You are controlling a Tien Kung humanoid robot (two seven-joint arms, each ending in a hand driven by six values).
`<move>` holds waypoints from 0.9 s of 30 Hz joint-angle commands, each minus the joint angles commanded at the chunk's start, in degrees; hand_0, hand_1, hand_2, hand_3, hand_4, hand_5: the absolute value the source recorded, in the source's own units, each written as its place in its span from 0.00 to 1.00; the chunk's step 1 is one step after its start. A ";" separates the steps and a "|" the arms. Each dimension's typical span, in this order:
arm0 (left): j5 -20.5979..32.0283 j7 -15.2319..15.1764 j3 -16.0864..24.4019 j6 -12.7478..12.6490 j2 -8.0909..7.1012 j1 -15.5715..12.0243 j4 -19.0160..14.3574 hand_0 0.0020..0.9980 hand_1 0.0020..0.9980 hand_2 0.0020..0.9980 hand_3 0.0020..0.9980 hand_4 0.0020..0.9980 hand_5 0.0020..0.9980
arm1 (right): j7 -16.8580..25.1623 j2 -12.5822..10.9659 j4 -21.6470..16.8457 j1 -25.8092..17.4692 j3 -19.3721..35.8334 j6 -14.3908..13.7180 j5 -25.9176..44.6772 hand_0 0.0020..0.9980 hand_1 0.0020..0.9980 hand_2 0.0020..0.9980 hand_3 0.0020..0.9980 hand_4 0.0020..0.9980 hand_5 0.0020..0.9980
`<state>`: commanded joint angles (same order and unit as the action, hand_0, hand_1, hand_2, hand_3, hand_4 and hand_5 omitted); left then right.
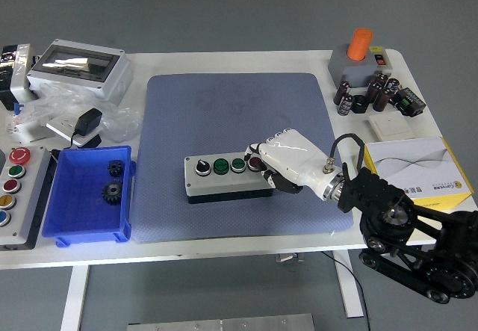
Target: Pick up the button,place it on the desk,press the button,press the button
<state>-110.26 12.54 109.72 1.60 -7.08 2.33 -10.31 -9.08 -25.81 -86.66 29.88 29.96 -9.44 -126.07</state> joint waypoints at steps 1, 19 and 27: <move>-0.01 0.00 0.00 0.00 0.00 0.00 0.00 0.68 0.68 0.59 0.66 0.72 0.30 | 0.00 0.05 0.01 0.05 -0.05 -0.07 0.04 0.13 0.13 0.15 0.67 0.24 0.00; -0.30 -0.03 0.10 0.03 -0.02 0.13 0.00 0.68 0.68 0.59 0.66 0.72 0.31 | -0.69 1.84 2.20 -0.15 -2.75 -0.53 -0.02 0.13 0.12 0.15 0.66 0.24 0.00; -0.27 -0.03 0.09 0.04 0.00 0.05 0.00 0.68 0.68 0.59 0.66 0.72 0.31 | 3.73 0.64 -0.47 -1.07 0.68 -2.93 6.32 0.12 0.12 0.15 0.66 0.24 0.00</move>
<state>-110.53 12.50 109.80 1.64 -7.08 2.38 -10.31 -5.36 -25.17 -87.13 28.80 30.64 -12.37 -119.75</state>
